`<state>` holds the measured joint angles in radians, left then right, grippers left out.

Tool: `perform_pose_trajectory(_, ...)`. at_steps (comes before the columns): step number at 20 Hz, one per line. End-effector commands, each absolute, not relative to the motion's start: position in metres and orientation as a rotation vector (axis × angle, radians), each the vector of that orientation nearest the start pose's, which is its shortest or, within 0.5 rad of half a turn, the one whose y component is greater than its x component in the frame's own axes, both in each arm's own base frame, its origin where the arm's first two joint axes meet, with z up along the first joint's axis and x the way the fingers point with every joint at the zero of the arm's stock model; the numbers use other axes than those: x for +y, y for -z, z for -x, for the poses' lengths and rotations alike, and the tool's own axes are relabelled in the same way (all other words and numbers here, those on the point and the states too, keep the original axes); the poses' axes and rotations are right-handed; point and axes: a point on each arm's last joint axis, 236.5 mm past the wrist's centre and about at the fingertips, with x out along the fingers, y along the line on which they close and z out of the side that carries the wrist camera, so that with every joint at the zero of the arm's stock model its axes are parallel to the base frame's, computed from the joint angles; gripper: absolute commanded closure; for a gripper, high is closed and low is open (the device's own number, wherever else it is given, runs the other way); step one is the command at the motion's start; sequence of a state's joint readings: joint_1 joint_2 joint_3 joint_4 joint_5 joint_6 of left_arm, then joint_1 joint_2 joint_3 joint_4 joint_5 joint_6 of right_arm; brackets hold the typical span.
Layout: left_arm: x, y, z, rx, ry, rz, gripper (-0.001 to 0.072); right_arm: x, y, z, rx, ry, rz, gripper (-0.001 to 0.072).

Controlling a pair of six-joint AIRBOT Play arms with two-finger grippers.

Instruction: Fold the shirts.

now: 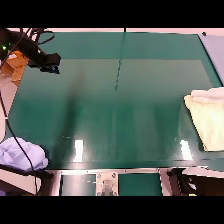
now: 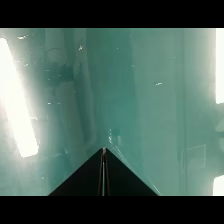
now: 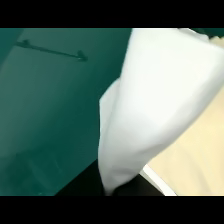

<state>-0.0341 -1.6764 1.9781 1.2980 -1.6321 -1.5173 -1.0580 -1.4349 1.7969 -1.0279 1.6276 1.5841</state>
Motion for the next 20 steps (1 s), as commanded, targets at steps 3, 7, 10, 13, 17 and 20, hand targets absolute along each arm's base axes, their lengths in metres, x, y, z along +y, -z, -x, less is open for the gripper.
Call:
perform_pose_trajectory(3,-0.079,-0.103,-0.455,1.318,0.312,0.094,0.0682,-0.276,-0.085,-0.205,1.268,0.766,-1.048,0.0699)
perform_pose_trajectory(7,-0.079,-0.103,-0.455,1.318,0.312,0.094,0.0683,-0.266,-0.027,-0.146,1.502,0.948,-1.068,0.0689)
perform_pose_trajectory(10,-0.08,-0.103,-0.456,1.315,0.314,0.095,0.0683,-0.264,-0.013,-0.13,1.568,1.003,-1.072,0.0124)
perform_pose_trajectory(13,-0.081,-0.105,-0.456,1.307,0.332,0.084,0.0683,-0.262,-0.02,-0.171,1.458,0.909,-1.107,0.0135)
perform_pose_trajectory(17,-0.089,-0.133,-0.458,1.218,0.358,0.103,0.0684,-0.231,-0.059,-0.292,1.221,0.521,-1.009,0.0666)
perform_pose_trajectory(20,-0.094,-0.162,-0.447,1.155,0.35,0.109,0.0684,-0.176,-0.073,-0.349,1.2,0.337,-0.876,0.0699)
